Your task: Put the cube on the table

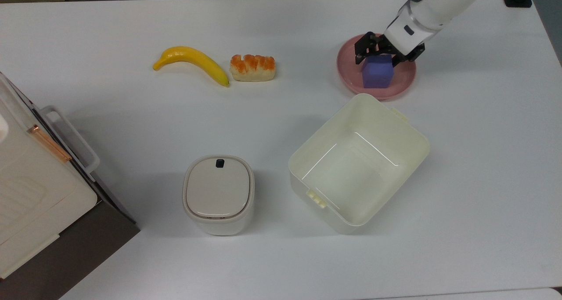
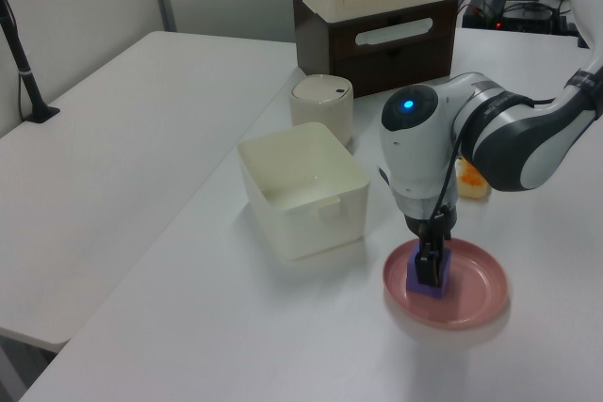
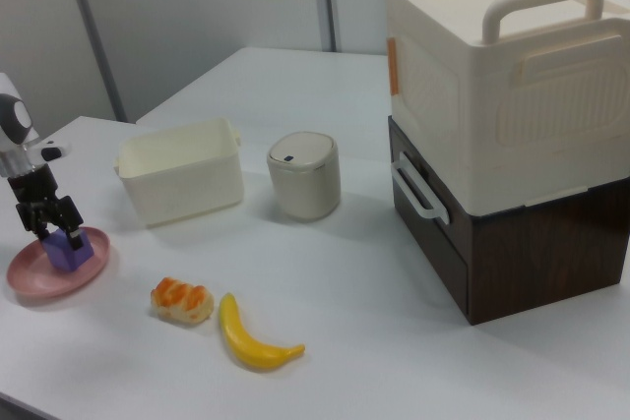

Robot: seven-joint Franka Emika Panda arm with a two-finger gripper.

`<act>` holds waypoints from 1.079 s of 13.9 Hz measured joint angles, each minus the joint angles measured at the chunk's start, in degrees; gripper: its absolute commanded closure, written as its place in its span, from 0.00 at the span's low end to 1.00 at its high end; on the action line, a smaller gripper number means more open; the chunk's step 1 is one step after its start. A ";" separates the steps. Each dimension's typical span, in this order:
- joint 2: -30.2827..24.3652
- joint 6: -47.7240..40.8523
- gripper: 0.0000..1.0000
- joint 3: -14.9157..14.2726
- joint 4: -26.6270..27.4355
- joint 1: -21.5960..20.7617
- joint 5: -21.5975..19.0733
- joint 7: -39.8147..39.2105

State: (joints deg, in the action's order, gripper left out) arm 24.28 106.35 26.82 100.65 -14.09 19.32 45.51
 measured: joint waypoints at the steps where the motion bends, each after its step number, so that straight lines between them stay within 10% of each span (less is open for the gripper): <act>1: 0.19 0.00 0.33 -0.01 0.00 0.40 0.03 0.00; 4: 0.67 0.00 0.99 -0.01 0.00 0.90 0.05 0.00; 15: -2.21 0.02 1.00 0.15 -2.47 1.89 -0.65 4.13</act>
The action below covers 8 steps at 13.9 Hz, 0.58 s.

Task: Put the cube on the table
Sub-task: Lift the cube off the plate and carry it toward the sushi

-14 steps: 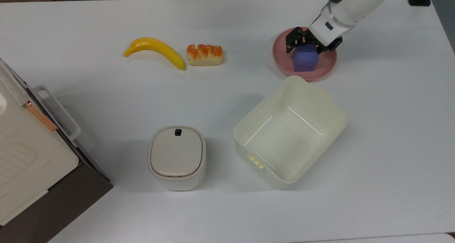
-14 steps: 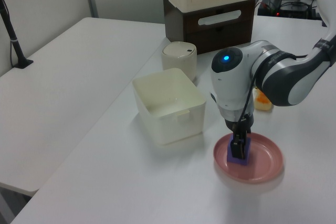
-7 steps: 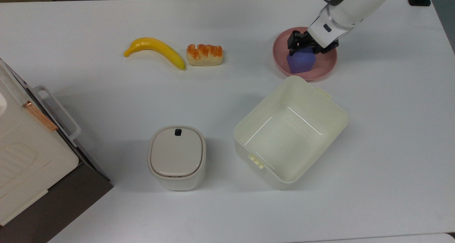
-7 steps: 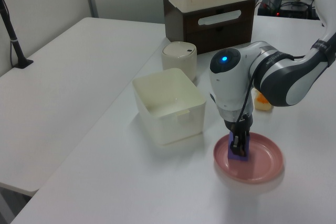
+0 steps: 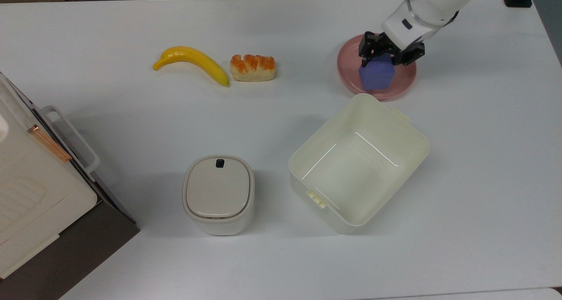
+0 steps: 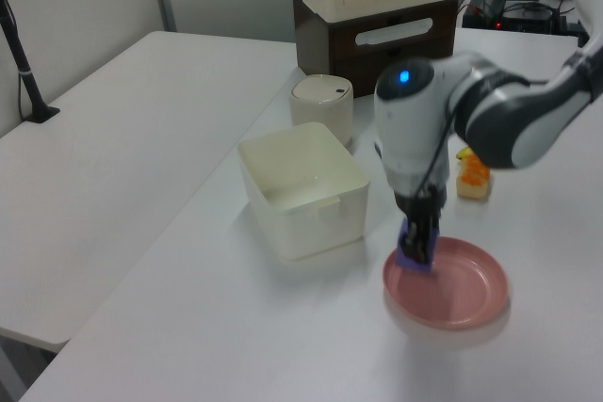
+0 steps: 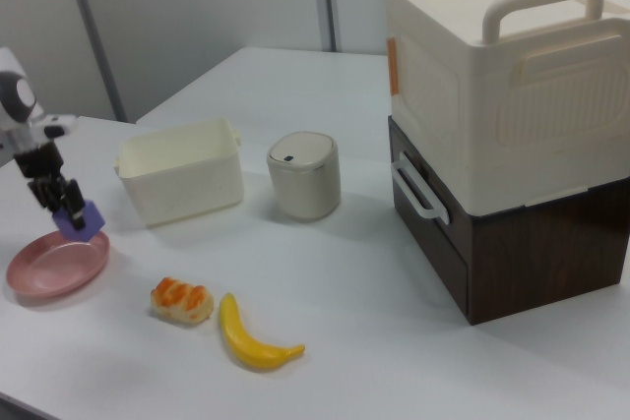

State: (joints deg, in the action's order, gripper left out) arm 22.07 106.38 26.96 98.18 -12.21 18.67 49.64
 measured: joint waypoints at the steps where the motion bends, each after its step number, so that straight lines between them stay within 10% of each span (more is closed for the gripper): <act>1: -0.90 -0.24 1.00 -0.05 -0.58 0.93 -0.28 0.11; 8: -2.61 -2.25 1.00 -1.06 -3.56 15.50 -0.55 0.05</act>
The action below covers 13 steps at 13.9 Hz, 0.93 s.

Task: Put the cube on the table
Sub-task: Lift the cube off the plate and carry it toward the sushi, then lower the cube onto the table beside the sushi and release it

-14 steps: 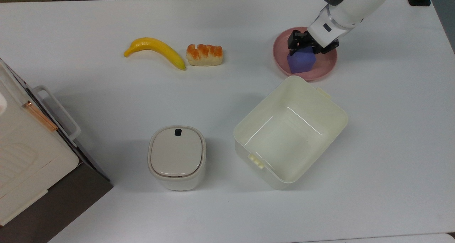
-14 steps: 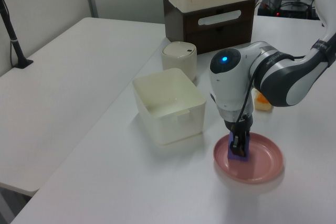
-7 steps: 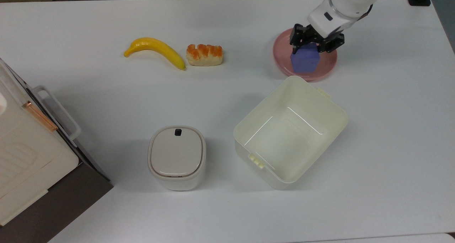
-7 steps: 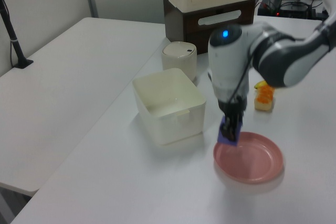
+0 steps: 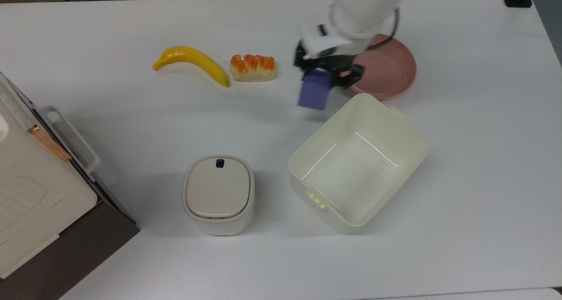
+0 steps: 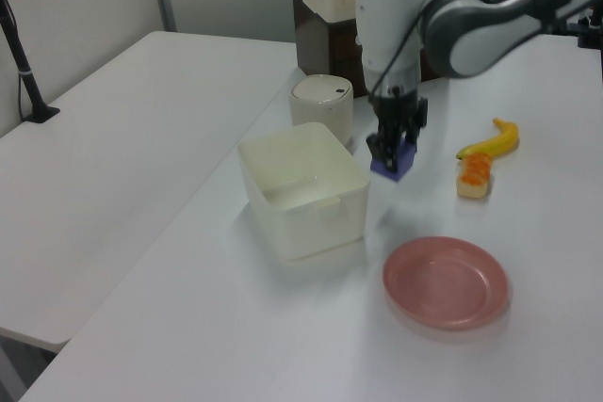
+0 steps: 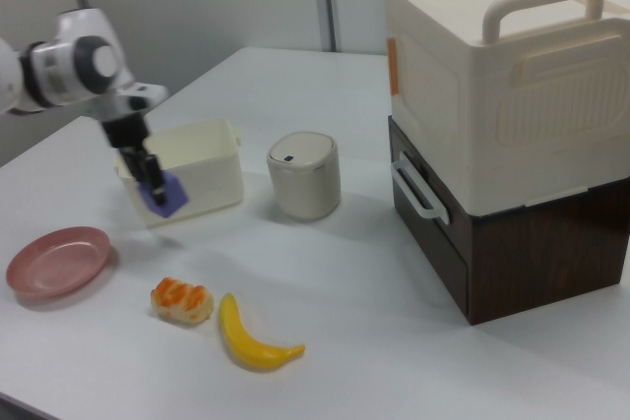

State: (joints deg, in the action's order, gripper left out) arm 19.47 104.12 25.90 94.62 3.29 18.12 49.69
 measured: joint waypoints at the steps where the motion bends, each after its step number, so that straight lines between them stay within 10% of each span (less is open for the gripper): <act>1: -0.02 -0.01 0.70 -1.33 -0.09 2.38 0.04 -0.09; 2: -0.02 -0.14 0.03 -3.05 -0.10 3.82 0.18 -0.26; 13: -1.65 -1.00 0.00 -7.34 -0.37 4.89 1.16 -0.58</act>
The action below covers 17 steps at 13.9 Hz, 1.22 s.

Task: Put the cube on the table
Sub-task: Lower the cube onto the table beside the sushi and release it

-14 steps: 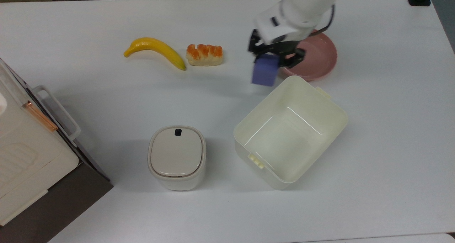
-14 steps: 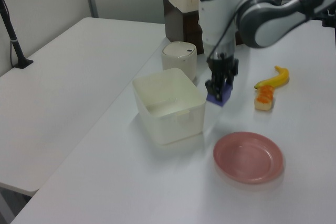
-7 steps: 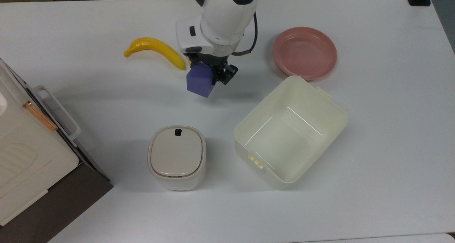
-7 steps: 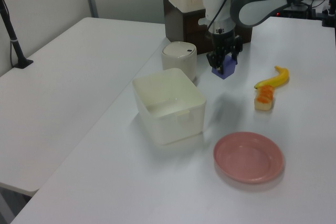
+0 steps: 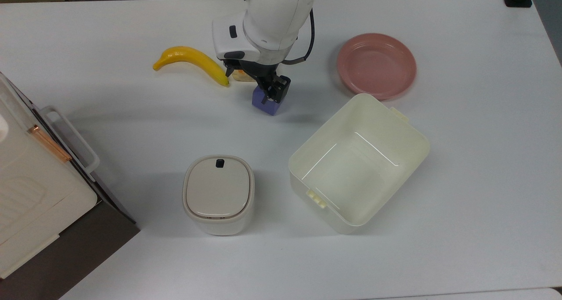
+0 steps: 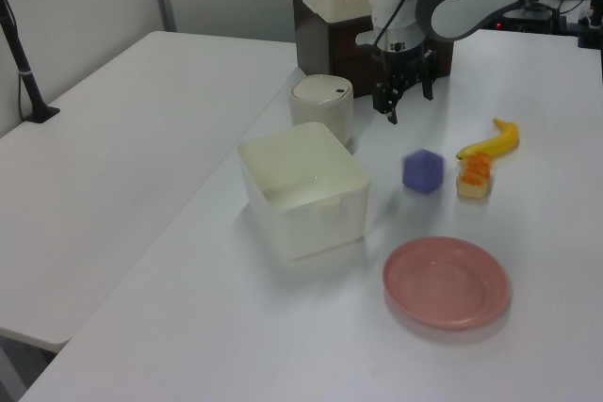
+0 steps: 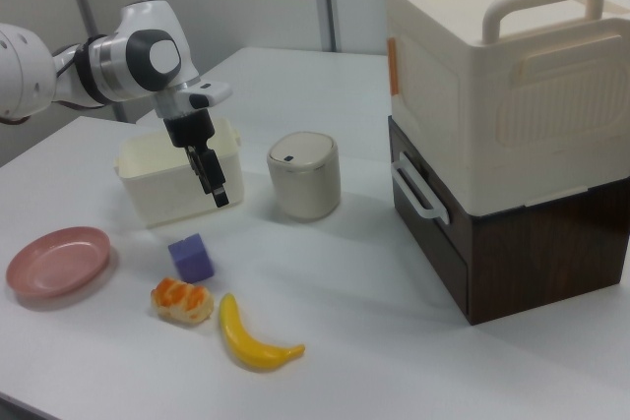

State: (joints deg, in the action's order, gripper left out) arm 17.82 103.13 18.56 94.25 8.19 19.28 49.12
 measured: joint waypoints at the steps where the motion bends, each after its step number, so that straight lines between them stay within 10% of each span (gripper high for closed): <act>1: -0.04 -0.01 0.00 -0.13 0.00 0.01 0.01 0.00; 7: -6.63 -6.72 0.00 -5.47 -2.90 2.79 -5.99 -13.07; 17: -17.11 -22.19 0.00 -27.25 -10.75 -0.07 -21.22 -53.54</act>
State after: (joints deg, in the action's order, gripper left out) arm 0.71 80.94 -8.69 83.50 8.11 -1.94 -4.42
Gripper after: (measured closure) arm 0.000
